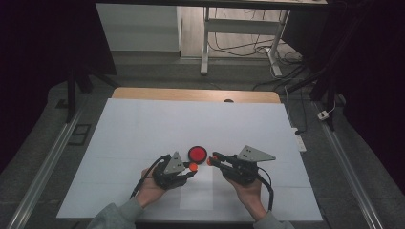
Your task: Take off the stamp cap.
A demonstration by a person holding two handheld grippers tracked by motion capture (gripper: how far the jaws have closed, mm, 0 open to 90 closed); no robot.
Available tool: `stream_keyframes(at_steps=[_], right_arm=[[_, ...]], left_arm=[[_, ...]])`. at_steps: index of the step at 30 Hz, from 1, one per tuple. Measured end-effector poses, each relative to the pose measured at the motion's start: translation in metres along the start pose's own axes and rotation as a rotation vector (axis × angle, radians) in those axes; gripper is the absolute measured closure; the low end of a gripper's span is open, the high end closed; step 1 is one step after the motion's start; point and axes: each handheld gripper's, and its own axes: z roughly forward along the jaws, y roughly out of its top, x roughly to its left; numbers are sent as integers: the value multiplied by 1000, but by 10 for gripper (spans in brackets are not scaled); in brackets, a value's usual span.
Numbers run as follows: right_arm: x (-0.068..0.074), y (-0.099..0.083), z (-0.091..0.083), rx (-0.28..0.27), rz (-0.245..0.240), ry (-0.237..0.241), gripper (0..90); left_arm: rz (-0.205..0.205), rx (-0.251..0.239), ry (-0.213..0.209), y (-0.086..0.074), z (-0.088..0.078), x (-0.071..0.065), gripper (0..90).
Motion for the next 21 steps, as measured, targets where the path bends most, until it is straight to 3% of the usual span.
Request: stream_keyframes(at_steps=[8, 21], right_arm=[[1, 0, 0, 5, -7, -2, 727], [1, -1, 2, 18, -25, -7, 727]], left_arm=[[-24, -4, 9, -6, -8, 6, 656], [-108, -34, 62, -36, -51, 25, 655]])
